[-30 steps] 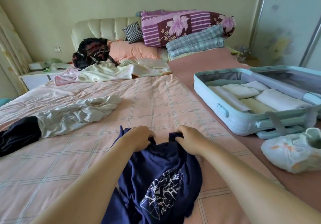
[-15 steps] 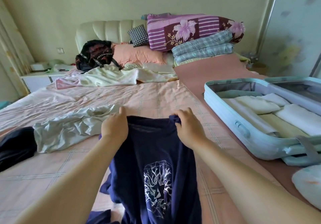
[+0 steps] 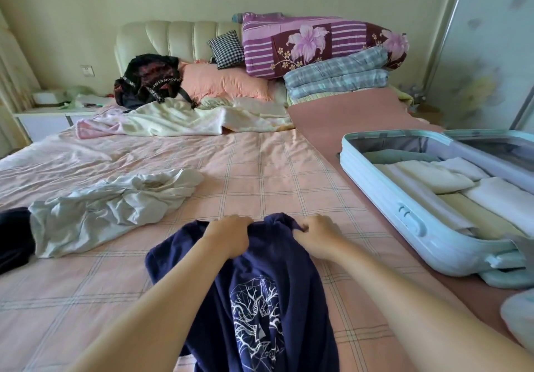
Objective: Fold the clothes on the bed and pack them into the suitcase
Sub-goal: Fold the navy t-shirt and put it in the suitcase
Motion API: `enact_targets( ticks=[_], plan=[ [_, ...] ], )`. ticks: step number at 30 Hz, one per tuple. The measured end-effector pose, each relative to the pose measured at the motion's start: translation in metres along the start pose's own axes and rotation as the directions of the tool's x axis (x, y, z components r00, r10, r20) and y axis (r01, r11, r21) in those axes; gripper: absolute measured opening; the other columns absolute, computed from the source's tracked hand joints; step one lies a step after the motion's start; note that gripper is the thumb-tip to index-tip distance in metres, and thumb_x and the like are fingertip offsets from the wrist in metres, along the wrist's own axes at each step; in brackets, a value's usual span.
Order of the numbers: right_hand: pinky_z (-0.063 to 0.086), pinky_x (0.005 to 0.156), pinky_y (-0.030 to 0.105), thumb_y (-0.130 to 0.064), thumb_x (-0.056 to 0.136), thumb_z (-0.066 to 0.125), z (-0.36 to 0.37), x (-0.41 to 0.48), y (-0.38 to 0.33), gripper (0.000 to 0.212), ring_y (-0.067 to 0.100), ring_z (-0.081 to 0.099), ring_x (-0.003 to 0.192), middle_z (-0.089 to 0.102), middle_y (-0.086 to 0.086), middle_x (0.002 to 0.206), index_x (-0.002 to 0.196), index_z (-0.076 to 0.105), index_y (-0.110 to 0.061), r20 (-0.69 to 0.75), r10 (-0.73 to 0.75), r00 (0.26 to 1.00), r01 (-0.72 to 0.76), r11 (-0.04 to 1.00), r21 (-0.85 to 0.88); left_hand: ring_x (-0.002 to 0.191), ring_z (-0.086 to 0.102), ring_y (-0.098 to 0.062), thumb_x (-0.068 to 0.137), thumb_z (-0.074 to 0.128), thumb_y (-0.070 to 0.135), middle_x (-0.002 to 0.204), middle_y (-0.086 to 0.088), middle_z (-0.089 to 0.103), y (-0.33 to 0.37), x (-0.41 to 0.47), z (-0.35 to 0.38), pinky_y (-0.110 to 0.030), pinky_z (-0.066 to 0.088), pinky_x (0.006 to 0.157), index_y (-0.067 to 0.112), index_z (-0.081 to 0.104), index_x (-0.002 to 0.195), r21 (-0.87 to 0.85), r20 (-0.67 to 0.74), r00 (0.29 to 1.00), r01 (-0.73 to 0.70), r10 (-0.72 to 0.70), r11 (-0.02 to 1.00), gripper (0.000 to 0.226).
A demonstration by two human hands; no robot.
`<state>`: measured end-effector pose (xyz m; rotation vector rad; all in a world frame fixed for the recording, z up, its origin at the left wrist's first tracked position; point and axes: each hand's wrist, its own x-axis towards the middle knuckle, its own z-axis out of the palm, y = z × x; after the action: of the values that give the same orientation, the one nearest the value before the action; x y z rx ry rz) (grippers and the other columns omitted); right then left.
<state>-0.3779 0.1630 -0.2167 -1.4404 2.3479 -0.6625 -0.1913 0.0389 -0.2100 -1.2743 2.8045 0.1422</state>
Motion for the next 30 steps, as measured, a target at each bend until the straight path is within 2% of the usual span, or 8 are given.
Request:
enact_targets(
  ticks=[5,9,13,16,20,24,27,30],
  plan=[
    [0.048,0.074,0.030,-0.032,0.097,0.060,-0.011,0.002,-0.023,0.012,0.019,0.065,0.094,0.068,0.000,0.101,0.102,0.057,-0.021,-0.006,-0.080,0.997,0.077,0.916,0.393,0.135,0.040,-0.024,0.102,0.042,0.036,0.147,-0.001,0.048,0.034,-0.011,-0.030,-0.038,0.034,0.109,0.034,0.029,0.153,-0.405,-0.228,0.970,-0.171,0.082,0.898,0.053],
    [0.054,0.082,0.032,-0.022,0.094,0.065,-0.024,0.000,-0.042,0.012,0.019,0.068,0.096,0.070,0.005,0.105,0.106,0.062,-0.020,-0.054,-0.078,0.996,0.094,0.791,0.604,0.112,0.058,-0.026,0.094,0.057,0.030,0.118,-0.002,0.066,0.031,-0.015,-0.042,-0.031,0.041,0.082,0.026,0.060,0.125,-0.263,-0.203,0.970,-0.186,0.134,0.947,0.031],
    [0.052,0.075,0.029,-0.027,0.087,0.075,-0.037,-0.004,-0.042,0.034,0.014,0.066,0.087,0.070,0.000,0.103,0.120,0.066,-0.021,0.106,-0.046,0.993,-0.044,0.693,0.720,0.091,0.057,-0.023,0.093,0.052,0.019,0.101,0.000,0.065,0.017,-0.024,-0.057,-0.034,0.041,0.073,0.024,0.059,0.104,-0.381,-0.224,0.975,-0.089,0.002,0.920,0.013],
    [0.044,0.072,0.020,-0.026,0.092,0.069,-0.037,-0.014,-0.038,0.013,0.009,0.058,0.081,0.066,-0.005,0.090,0.099,0.073,-0.016,0.298,-0.072,0.952,-0.109,0.829,0.549,0.083,0.058,-0.025,0.088,0.047,0.009,0.087,-0.003,0.062,0.012,-0.028,-0.068,-0.036,0.045,0.070,0.027,0.053,0.089,-0.605,-0.187,0.977,-0.033,-0.102,0.795,0.018],
    [0.045,0.064,0.028,-0.022,0.101,0.044,-0.039,-0.016,-0.039,0.025,0.018,0.053,0.075,0.059,0.000,0.078,0.081,0.058,-0.014,0.053,0.053,0.997,-0.075,0.695,0.715,0.081,0.058,-0.020,0.085,0.052,0.015,0.088,0.000,0.062,0.017,-0.032,-0.076,-0.033,0.044,0.064,0.026,0.053,0.094,-0.603,-0.218,0.969,-0.042,-0.115,0.796,0.014],
    [0.038,0.066,0.036,-0.032,0.105,0.037,-0.065,-0.013,-0.016,0.029,0.026,0.053,0.079,0.058,0.000,0.084,0.093,0.055,-0.014,-0.359,0.014,0.933,0.028,0.993,0.111,0.099,0.057,-0.016,0.087,0.066,0.015,0.121,0.004,0.050,0.040,-0.023,-0.066,-0.019,0.043,0.072,0.025,0.047,0.120,-0.654,-0.309,0.951,-0.195,-0.024,0.731,0.040],
    [0.036,0.069,0.034,-0.028,0.104,0.040,-0.080,-0.013,0.009,0.023,0.032,0.063,0.095,0.065,0.007,0.103,0.110,0.056,-0.013,-0.392,-0.078,0.917,-0.079,0.926,-0.369,0.105,0.052,-0.019,0.089,0.064,0.009,0.134,-0.007,0.045,0.052,-0.014,-0.045,-0.029,0.046,0.089,0.020,0.042,0.137,-0.608,-0.240,0.969,-0.194,0.055,0.770,0.054],
    [0.043,0.082,0.034,-0.014,0.092,0.055,-0.073,-0.017,0.019,0.027,0.027,0.058,0.111,0.058,0.007,0.121,0.118,0.055,-0.016,-0.266,-0.061,0.962,-0.123,0.774,-0.621,0.120,0.050,-0.022,0.090,0.056,0.010,0.140,-0.005,0.048,0.045,-0.010,-0.025,-0.037,0.044,0.101,0.025,0.040,0.142,-0.436,-0.137,0.987,-0.136,0.084,0.890,0.057]
  ],
)
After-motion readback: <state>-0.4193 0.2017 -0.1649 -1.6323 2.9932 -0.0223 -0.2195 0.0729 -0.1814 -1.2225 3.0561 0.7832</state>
